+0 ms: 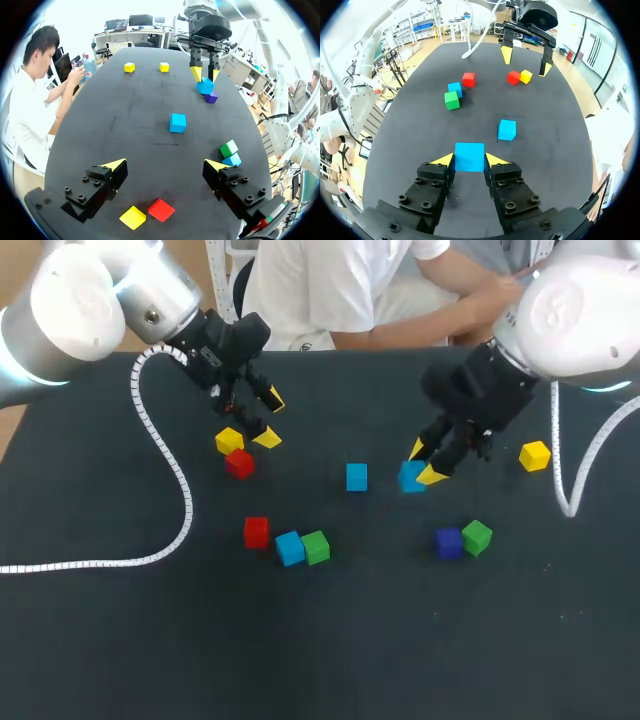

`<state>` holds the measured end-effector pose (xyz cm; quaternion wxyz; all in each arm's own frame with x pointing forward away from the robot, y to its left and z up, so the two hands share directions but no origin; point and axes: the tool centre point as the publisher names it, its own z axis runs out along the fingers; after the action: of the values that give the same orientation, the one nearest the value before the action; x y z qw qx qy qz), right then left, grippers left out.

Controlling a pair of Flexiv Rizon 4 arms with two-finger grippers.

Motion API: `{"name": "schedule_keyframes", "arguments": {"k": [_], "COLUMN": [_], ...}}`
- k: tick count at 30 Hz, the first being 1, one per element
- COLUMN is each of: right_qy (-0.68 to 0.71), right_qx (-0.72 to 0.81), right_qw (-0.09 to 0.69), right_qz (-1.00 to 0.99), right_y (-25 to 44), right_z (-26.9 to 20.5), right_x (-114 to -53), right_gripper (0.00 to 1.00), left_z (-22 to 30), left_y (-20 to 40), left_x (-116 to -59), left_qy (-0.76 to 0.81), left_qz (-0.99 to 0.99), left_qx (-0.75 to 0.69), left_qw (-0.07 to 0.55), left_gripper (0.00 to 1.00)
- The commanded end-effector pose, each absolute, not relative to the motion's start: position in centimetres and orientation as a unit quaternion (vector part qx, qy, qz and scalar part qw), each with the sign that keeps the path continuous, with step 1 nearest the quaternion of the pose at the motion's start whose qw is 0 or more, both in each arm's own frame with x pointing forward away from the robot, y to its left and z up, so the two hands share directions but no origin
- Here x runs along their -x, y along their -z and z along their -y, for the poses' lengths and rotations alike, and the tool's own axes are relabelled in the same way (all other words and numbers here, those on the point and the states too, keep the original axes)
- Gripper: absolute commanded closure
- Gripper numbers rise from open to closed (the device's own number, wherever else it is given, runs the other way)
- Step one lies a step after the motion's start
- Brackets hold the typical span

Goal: Place the blue cubes, place green cubes on the blue cubes, place the yellow cubes on the green cubes, then place the red cubes on the yellow cubes, and place purple cube on the red cubes.

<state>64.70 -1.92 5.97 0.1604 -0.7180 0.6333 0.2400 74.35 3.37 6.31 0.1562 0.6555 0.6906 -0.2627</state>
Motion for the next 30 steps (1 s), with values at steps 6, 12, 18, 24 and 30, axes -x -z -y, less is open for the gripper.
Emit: {"name": "schedule_keyframes", "arguments": {"k": [6,12,18,24,30], "right_qy": [-0.257,-0.261,-0.25,-0.243,-0.24], "right_qx": [0.715,0.712,0.715,0.717,0.719], "right_qw": [0.143,0.138,0.134,0.118,0.114], "right_qz": [-0.634,-0.637,-0.639,-0.643,-0.642], "right_y": [-3.2,-2.4,-2.3,-1.6,-1.5], "right_z": [0.4,0.2,0.0,-0.2,-0.4], "right_x": [-66.6,-67.6,-67.8,-68.0,-67.9], "right_gripper": [1.0,1.0,1.0,1.0,1.0], "left_z": [-3.4,-3.4,-3.4,-3.4,-3.4], "left_y": [-6.3,-6.3,-6.3,-6.3,-6.3], "left_x": [-74.7,-74.7,-74.7,-74.7,-74.7], "left_qy": [0.264,0.264,0.264,0.264,0.264], "left_qz": [-0.689,-0.689,-0.689,-0.689,-0.689], "left_qx": [-0.657,-0.657,-0.657,-0.657,-0.657], "left_qw": [0.154,0.154,0.154,0.154,0.154], "left_gripper": [0.0,0.0,0.0,0.0,0.0]}}
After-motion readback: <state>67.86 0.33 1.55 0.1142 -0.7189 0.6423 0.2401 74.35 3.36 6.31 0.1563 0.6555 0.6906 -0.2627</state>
